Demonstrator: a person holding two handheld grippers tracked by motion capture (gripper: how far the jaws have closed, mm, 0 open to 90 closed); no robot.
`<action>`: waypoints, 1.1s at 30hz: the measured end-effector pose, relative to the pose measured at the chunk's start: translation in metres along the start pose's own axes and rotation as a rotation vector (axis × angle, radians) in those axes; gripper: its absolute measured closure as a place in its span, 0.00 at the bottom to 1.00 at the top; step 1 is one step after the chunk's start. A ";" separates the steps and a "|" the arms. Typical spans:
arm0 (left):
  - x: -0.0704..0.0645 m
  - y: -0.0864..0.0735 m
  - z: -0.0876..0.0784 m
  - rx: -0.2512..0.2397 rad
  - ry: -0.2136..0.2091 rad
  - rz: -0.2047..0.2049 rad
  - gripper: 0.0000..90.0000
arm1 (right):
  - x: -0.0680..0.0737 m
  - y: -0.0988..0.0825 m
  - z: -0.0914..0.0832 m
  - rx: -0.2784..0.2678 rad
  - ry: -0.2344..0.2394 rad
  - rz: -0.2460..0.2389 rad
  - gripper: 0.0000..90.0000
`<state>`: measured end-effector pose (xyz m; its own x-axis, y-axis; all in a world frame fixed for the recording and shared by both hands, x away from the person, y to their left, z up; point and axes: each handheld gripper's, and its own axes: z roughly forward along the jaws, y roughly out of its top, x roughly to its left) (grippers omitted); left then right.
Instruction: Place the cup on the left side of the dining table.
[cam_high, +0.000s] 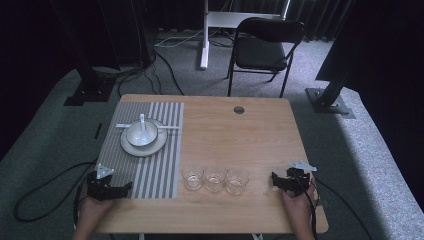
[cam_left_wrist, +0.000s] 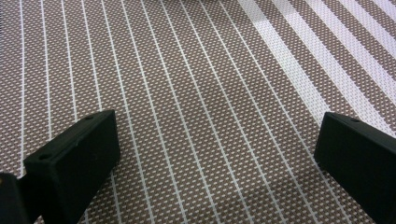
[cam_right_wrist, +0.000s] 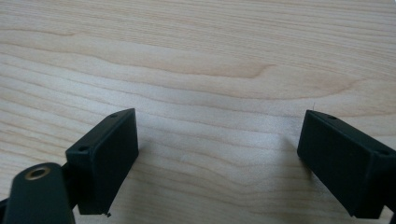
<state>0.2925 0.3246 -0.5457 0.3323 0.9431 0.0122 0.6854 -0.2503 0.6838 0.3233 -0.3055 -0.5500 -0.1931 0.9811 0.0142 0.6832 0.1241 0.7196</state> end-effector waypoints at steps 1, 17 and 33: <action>0.000 0.000 0.000 0.005 0.000 0.003 0.01 | 0.000 0.000 0.000 0.000 0.000 0.000 0.13; 0.005 0.000 -0.002 0.013 -0.046 0.051 0.01 | 0.000 0.000 0.000 0.000 0.000 0.000 0.13; -0.018 0.009 -0.010 -0.008 -0.152 0.146 0.01 | 0.000 0.000 0.000 0.000 0.000 -0.001 0.13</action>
<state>0.2868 0.3078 -0.5324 0.5220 0.8529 0.0022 0.6177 -0.3798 0.6886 0.3233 -0.3055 -0.5500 -0.1936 0.9810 0.0138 0.6829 0.1246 0.7198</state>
